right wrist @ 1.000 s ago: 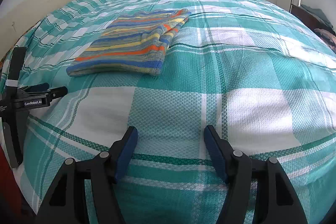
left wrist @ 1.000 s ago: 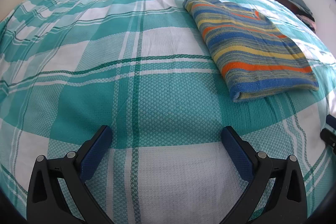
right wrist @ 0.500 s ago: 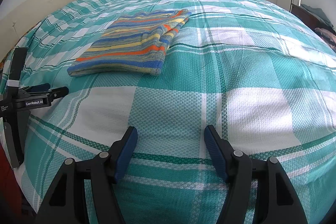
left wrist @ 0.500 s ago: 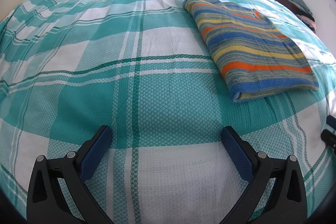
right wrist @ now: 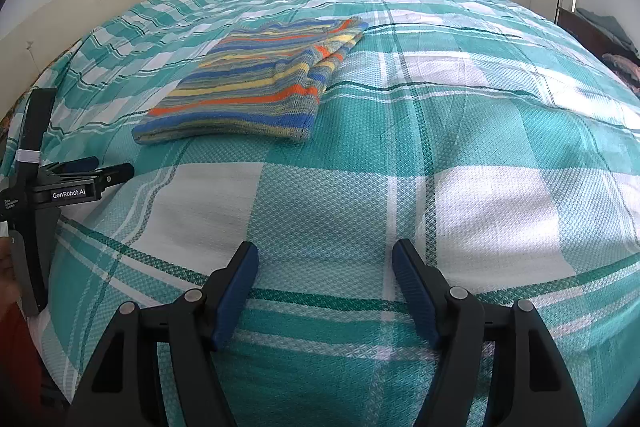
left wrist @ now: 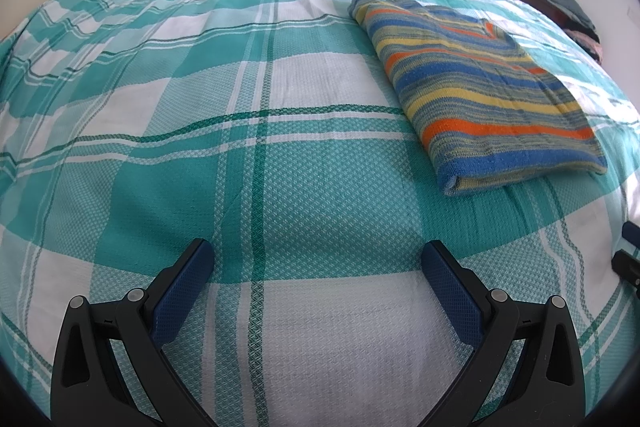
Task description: Fold small clothes
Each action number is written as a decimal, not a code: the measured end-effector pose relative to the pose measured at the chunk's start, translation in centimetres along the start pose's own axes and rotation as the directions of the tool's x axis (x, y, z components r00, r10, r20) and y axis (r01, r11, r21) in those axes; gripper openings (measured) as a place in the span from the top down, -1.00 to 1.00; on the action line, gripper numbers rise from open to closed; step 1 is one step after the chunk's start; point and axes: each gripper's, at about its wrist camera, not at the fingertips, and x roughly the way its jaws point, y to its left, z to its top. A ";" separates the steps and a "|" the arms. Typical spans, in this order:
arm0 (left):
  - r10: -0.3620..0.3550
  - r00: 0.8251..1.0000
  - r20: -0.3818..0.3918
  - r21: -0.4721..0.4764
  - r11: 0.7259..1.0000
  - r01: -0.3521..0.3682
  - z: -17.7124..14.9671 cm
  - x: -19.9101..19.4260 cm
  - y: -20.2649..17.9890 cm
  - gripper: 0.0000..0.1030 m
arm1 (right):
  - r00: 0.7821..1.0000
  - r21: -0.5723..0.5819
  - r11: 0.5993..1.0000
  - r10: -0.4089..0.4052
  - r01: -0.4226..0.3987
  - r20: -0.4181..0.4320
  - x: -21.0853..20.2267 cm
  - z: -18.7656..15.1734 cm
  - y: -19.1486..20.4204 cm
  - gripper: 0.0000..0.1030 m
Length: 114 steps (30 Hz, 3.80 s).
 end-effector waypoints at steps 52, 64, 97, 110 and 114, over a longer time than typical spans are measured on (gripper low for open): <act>-0.665 0.727 -0.172 -0.281 0.741 0.610 11.3 4.5 -0.5 0.81 | 0.824 0.310 0.790 0.566 -0.529 -0.036 17.8 23.4 -4.7 0.69; -0.689 0.725 -0.015 -0.129 0.720 0.682 15.9 -8.3 0.6 0.81 | 0.813 0.102 0.807 0.573 -0.581 0.103 5.5 29.5 -1.8 0.69; 0.173 0.982 0.081 -0.041 0.984 -0.171 -0.7 -24.7 -3.1 -0.99 | 0.997 -0.047 0.998 -0.052 0.050 -0.056 -18.5 3.0 8.8 -0.99; 0.144 0.989 0.027 0.005 0.990 -0.144 -2.4 -28.8 -3.6 -0.99 | 0.995 -0.146 0.985 -0.098 0.093 -0.021 -24.3 2.9 12.4 -0.99; 0.115 0.993 0.009 0.020 0.993 -0.115 -2.6 -29.6 -3.8 -0.99 | 0.995 -0.149 0.985 -0.094 0.088 -0.032 -25.0 2.6 13.0 -0.99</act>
